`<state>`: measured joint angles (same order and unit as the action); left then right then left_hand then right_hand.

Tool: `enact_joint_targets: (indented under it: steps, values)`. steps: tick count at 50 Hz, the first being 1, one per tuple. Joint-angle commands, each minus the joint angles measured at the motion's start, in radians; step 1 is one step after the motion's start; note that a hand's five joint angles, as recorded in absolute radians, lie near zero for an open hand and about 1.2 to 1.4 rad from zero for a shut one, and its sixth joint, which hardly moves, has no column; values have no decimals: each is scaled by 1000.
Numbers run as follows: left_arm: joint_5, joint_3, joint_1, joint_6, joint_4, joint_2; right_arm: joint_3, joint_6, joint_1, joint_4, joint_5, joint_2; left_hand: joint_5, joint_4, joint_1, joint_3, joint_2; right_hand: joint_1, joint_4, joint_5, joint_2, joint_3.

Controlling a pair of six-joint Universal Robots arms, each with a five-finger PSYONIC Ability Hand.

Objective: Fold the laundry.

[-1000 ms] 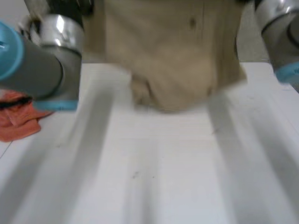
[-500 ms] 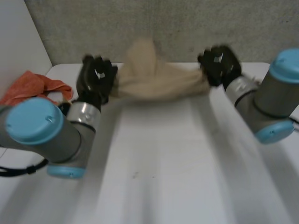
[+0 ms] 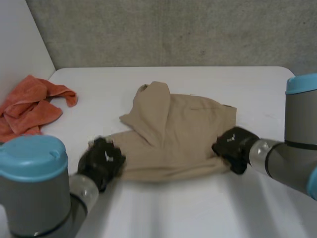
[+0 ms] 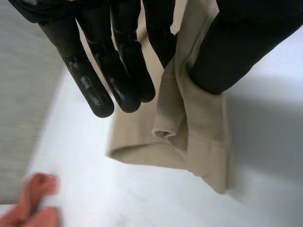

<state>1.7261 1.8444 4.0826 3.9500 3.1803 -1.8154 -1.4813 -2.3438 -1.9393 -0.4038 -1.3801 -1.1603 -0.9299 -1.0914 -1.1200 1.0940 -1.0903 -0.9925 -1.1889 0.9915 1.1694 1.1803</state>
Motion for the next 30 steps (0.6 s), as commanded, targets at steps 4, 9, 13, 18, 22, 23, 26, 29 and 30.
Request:
enact_joint_targets:
  steps: [4,9,13,18,22,23,26,29,30]
  values:
    - [18,-14,-58,-118,-114,8,-169,112,16,-20,3,-78,740,727,756,-730,726,-404,-207,230,227,216]
    - [9,-76,73,-155,15,47,-227,107,17,89,3,-84,897,884,912,-886,883,-404,-207,230,227,216]
    - [-69,-102,134,-166,84,38,-261,90,16,143,3,-96,882,869,898,-872,868,-404,-207,230,227,216]
    - [-247,-126,199,-196,148,-27,-277,51,14,189,7,-98,826,813,842,-816,812,-404,-207,230,227,216]
    - [-361,-184,242,-221,161,-122,-284,29,13,209,19,-96,715,702,731,-705,701,-404,-207,230,227,216]
    - [-391,-218,257,-224,153,-158,-287,28,13,212,23,-96,692,678,707,-681,677,-404,-207,230,227,216]
    - [-419,-264,278,-230,147,-220,-287,26,13,215,24,-96,627,614,643,-616,613,-404,-207,230,227,216]
    - [-436,-309,292,-233,142,-278,-290,26,13,220,24,-94,621,608,636,-610,607,-404,-207,230,227,216]
    - [-438,-320,294,-235,141,-289,-292,26,13,221,24,-94,624,611,639,-613,610,-404,-207,230,227,216]
